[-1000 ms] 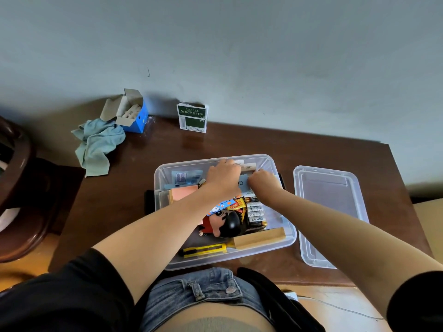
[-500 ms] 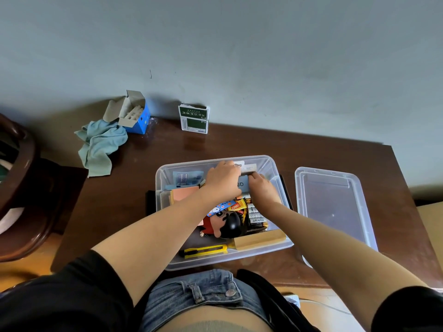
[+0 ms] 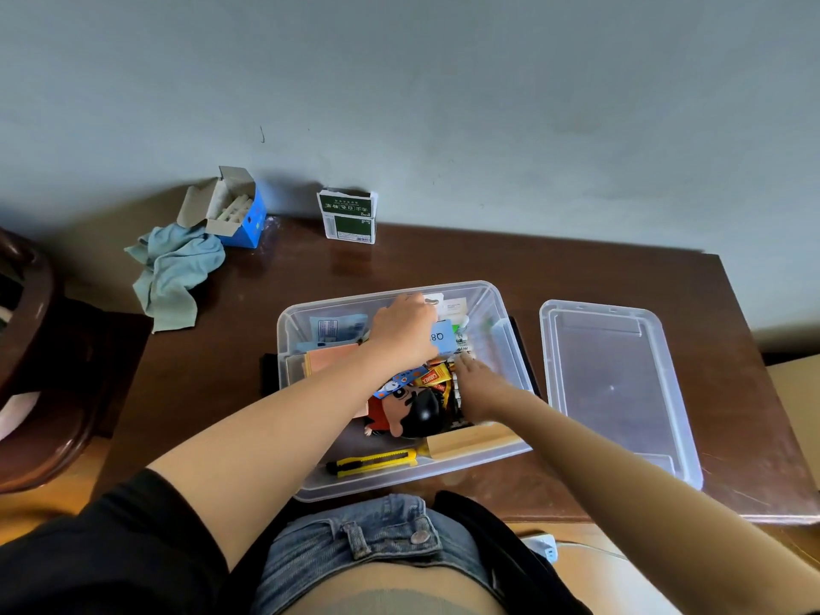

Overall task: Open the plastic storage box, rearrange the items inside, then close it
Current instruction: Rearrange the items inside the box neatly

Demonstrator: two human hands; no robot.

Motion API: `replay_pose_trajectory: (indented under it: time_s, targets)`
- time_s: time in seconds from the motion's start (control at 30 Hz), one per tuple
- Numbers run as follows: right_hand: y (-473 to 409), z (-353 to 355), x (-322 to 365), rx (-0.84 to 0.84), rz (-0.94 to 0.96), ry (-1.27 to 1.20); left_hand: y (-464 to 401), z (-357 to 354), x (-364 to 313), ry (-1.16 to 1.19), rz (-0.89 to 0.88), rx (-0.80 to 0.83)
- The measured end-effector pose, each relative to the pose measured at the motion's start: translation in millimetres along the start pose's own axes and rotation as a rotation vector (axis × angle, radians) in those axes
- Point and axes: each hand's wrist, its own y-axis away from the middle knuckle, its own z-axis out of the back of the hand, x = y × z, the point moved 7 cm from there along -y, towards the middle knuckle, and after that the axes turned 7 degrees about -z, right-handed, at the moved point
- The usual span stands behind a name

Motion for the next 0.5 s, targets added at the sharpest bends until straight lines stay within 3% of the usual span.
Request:
replay_pose_trajectory:
  time_s: [0.37,0.5]
  targets:
    - [-1.8,3.7,4.6,-0.062,-0.027,-0.082,0.2,-2.1,2.3,0.038,0.011,0.024]
    - [-0.2,27.3,-3.2,-0.105,-0.039,-0.423,1.1,-1.1,2.8,0.063,0.012,0.048]
